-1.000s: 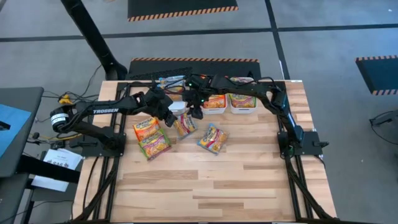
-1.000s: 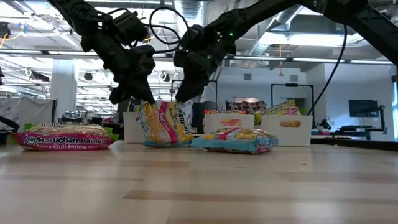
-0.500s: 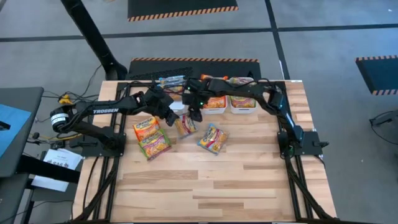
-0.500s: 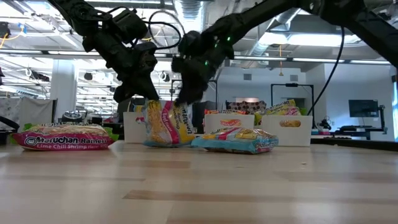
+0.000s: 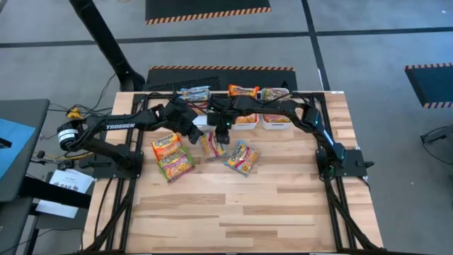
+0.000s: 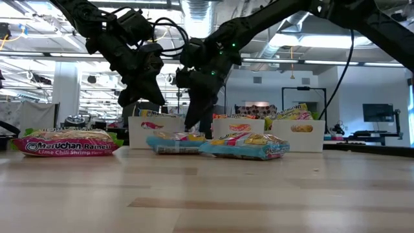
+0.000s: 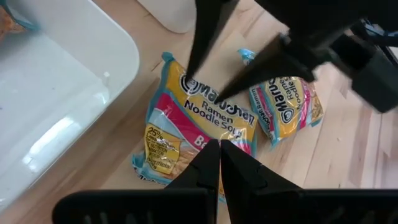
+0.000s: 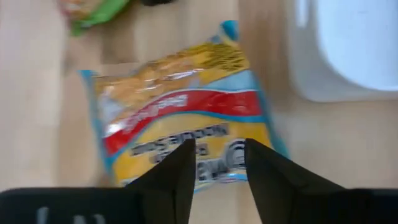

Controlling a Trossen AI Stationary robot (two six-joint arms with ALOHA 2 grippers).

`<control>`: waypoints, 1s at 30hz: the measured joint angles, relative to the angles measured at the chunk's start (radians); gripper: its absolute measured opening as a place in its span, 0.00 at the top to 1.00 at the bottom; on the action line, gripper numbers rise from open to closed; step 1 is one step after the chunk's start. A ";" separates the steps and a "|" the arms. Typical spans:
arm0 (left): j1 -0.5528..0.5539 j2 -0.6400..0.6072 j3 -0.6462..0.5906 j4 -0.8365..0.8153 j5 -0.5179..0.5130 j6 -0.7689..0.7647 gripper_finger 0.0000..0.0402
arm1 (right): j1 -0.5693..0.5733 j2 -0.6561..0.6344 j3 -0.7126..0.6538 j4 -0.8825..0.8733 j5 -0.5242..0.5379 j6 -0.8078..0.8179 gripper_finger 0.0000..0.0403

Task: Sort Maruchan noodles
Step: Put the blue noodle pack into the left white bin

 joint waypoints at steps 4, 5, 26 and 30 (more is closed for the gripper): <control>0.000 0.000 0.000 -0.009 0.000 0.000 1.00 | -0.001 0.000 0.000 0.009 0.117 0.007 0.62; 0.000 0.000 0.000 -0.009 0.000 0.000 1.00 | -0.007 0.000 0.000 0.008 0.123 0.025 0.61; 0.000 0.000 0.000 -0.007 0.000 -0.004 1.00 | -0.027 0.015 0.001 0.022 0.026 0.042 0.36; 0.000 0.000 0.000 -0.014 0.000 -0.004 1.00 | -0.013 0.033 -0.003 0.013 0.088 0.023 0.36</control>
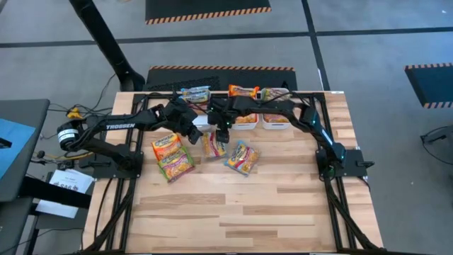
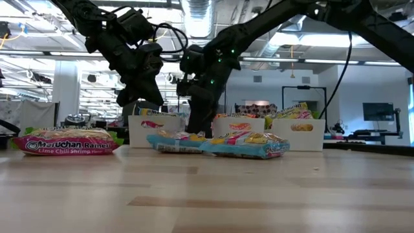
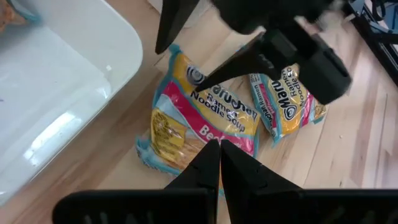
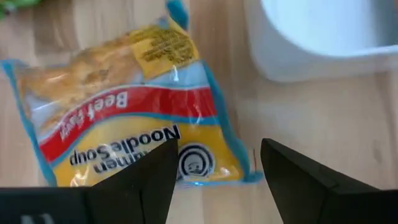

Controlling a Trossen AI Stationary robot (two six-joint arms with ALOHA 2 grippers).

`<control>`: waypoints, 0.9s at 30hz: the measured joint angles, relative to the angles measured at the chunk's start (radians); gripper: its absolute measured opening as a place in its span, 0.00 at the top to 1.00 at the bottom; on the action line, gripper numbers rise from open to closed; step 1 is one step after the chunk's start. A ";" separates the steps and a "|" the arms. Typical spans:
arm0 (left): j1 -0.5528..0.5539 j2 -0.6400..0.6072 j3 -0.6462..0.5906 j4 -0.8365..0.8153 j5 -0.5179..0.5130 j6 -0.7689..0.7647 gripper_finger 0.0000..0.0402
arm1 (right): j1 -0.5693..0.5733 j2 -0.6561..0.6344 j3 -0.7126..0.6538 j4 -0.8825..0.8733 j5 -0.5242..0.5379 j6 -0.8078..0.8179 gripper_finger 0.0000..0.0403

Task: Sort Maruchan noodles
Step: Put the blue noodle pack into the left white bin

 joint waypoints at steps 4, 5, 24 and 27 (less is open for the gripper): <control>0.000 0.000 0.000 0.001 0.000 0.000 1.00 | 0.012 -0.005 0.003 -0.004 0.043 -0.022 0.36; 0.000 0.000 0.000 0.000 0.000 0.000 1.00 | 0.012 -0.004 0.002 -0.006 0.048 -0.023 0.36; 0.000 -0.024 0.000 0.029 0.081 -0.030 1.00 | 0.042 0.001 0.003 -0.072 0.094 -0.079 0.56; 0.000 -0.052 -0.001 0.029 0.085 -0.030 1.00 | 0.049 0.001 0.003 -0.074 0.103 -0.084 0.61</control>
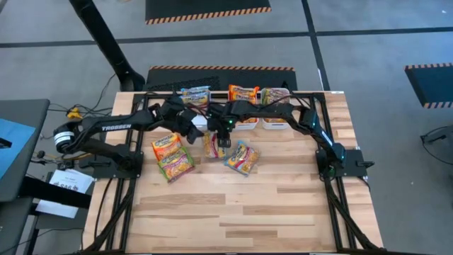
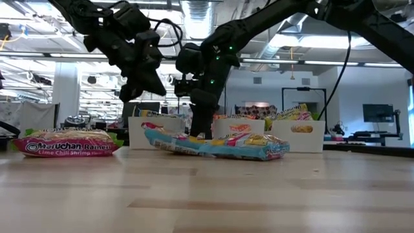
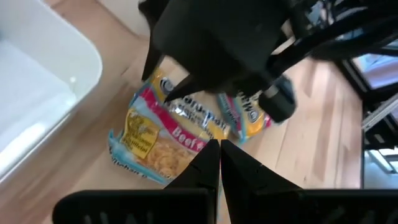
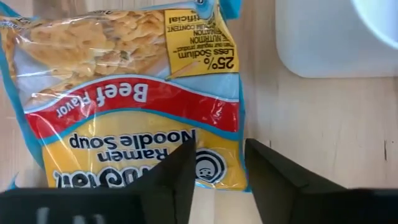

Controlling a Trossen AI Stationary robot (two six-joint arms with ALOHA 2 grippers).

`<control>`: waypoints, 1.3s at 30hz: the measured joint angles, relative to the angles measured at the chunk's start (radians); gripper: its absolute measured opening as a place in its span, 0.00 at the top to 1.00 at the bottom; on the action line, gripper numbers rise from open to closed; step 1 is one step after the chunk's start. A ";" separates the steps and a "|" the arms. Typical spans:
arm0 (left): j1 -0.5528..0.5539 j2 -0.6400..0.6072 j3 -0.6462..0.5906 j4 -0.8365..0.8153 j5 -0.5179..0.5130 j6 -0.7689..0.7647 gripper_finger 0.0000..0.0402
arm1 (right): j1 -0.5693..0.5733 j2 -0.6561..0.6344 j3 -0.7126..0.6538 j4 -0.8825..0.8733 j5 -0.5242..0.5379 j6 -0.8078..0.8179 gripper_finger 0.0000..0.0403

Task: Sort Maruchan noodles
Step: Put the blue noodle pack into the left white bin

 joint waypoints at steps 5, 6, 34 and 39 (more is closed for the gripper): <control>0.000 -0.038 0.000 0.000 -0.010 0.016 1.00 | 0.001 0.000 0.000 -0.005 0.009 -0.005 0.81; 0.000 -0.041 0.000 0.000 -0.017 0.016 1.00 | 0.001 0.000 0.000 -0.006 0.008 -0.006 0.87; 0.001 -0.045 0.000 -0.053 0.038 -0.056 0.99 | 0.014 -0.111 0.205 -0.297 -0.001 -0.021 0.89; -0.001 -0.044 0.000 -0.056 0.129 -0.086 0.91 | 0.014 -0.111 0.315 -0.418 0.000 -0.013 0.87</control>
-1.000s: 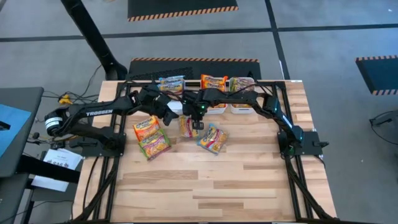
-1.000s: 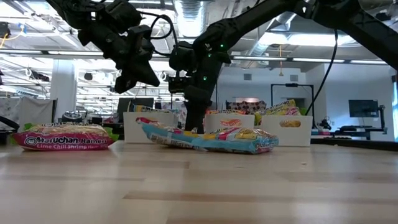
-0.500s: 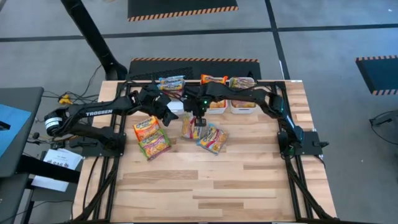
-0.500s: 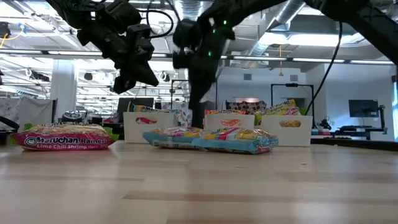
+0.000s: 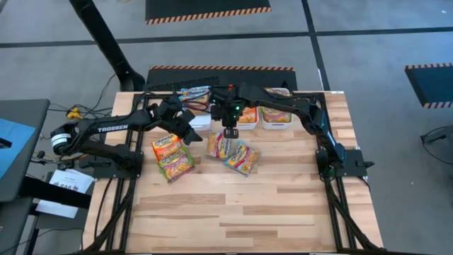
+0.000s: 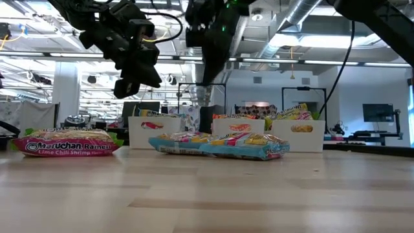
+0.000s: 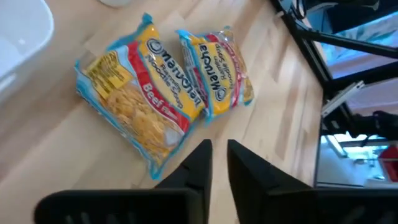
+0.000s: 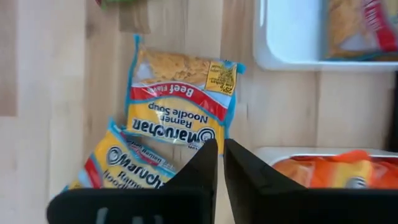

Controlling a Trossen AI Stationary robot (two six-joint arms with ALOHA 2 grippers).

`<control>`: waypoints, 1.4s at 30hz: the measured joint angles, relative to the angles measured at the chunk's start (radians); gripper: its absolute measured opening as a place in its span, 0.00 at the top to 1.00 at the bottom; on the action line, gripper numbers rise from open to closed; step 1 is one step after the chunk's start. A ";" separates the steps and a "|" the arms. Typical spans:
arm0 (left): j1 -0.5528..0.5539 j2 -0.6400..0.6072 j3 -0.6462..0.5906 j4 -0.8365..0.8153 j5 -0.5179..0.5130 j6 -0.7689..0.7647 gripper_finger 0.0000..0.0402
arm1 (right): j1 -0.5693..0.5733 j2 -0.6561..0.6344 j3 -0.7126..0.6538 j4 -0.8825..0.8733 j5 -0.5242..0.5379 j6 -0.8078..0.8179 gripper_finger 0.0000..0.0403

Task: Sort Maruchan noodles
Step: Put the blue noodle pack into the left white bin

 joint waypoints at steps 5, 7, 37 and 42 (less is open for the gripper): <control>-0.002 0.000 0.000 0.000 -0.072 -0.050 0.77 | -0.008 -0.004 0.150 -0.095 0.000 0.001 0.91; -0.002 0.001 0.000 0.001 -0.163 -0.130 0.72 | -0.011 -0.044 0.125 -0.071 0.003 0.002 0.93; -0.165 0.141 0.001 0.055 -0.412 -0.447 0.61 | -0.127 -0.374 0.125 -0.083 0.060 0.083 0.92; -0.179 0.233 0.001 0.119 -0.420 -0.478 0.61 | -0.128 -0.362 0.123 -0.095 0.058 0.081 0.92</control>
